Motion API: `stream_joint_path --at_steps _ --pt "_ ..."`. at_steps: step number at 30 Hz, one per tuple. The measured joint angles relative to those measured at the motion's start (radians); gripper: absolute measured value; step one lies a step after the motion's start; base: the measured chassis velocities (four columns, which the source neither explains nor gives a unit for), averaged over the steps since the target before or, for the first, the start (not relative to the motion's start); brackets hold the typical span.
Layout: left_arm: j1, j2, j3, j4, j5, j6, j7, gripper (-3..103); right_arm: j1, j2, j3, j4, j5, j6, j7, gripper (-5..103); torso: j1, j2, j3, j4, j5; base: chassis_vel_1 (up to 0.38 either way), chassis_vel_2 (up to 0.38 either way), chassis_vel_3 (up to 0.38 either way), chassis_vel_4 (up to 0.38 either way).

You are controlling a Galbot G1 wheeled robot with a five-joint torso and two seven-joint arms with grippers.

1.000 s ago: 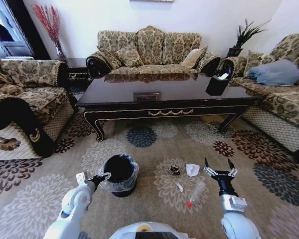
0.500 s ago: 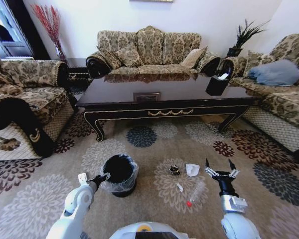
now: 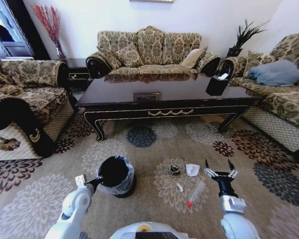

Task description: Move to the front of the table and pick up the trash from the floor, then place it into the trash bin.

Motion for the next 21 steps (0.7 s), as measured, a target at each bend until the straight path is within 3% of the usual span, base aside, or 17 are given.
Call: stream_joint_path --at_steps 10,13,17,19,20,21 --pt "0.033 0.011 -0.063 -0.059 0.007 0.0 -0.041 2 0.02 -0.01 -0.007 -0.036 -0.001 -0.003 0.007 100 0.0 0.0 0.0 0.0003 0.0002 0.0 0.0 0.0 0.0" --pt "0.049 0.018 -0.086 -0.118 -0.002 -0.01 -0.055 2 0.032 -0.022 -0.017 -0.063 0.045 -0.032 0.018 100 0.0 0.0 0.0 0.0002 0.0001 0.0 0.0 0.0 0.0" --pt "0.075 0.034 -0.111 -0.214 -0.013 -0.007 -0.059 2 0.024 -0.029 -0.041 -0.079 0.187 -0.151 0.078 100 0.0 0.0 0.0 -0.0006 0.0 0.0 0.0 0.0 0.0" --pt "0.082 0.036 -0.116 -0.232 -0.014 -0.006 -0.059 2 0.024 -0.031 -0.046 -0.08 0.205 -0.167 0.085 100 0.0 0.0 0.0 -0.0004 0.0002 0.0 0.0 0.0 0.0" --pt "0.093 0.037 -0.124 -0.258 -0.014 -0.005 -0.059 2 0.024 -0.038 -0.059 -0.079 0.26 -0.208 0.1 100 0.0 0.0 0.0 0.0 0.0005 0.0 0.0 0.0 0.0" --pt "0.11 0.034 -0.131 -0.303 -0.009 -0.005 -0.058 2 0.023 -0.065 -0.103 -0.055 0.432 -0.335 0.167 100 0.0 0.0 0.0 -0.0002 0.0005 0.0 0.0 0.0 0.0"
